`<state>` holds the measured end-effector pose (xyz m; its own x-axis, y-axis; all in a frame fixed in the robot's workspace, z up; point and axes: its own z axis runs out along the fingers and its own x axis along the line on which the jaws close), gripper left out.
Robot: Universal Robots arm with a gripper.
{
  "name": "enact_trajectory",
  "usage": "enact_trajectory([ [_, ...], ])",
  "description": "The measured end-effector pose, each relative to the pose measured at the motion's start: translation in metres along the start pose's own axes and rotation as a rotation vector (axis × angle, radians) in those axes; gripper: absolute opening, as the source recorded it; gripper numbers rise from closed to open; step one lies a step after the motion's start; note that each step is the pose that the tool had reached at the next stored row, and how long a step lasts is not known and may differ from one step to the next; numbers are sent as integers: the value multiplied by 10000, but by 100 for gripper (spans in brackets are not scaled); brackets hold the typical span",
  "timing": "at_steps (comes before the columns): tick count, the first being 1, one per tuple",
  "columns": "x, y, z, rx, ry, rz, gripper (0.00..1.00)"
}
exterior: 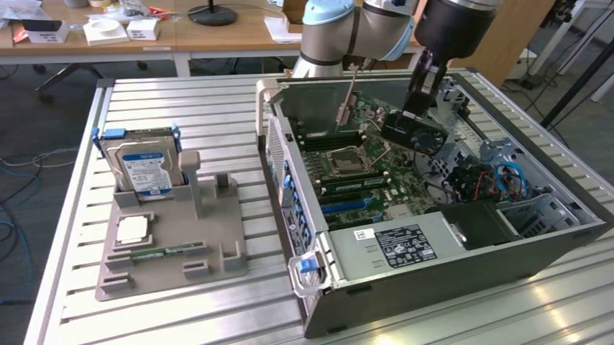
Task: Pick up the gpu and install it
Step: 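Insert the gpu into the slot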
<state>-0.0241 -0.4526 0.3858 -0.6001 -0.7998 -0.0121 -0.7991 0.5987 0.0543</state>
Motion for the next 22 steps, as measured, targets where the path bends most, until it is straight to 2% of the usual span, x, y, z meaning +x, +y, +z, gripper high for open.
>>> enact_trajectory([
  [7, -1, -1, 28, -10, 44, -786, 26],
  [14, -10, 6, 49, -14, 59, -1067, 26],
  [22, -10, 5, 72, -26, 116, -2101, 26],
])
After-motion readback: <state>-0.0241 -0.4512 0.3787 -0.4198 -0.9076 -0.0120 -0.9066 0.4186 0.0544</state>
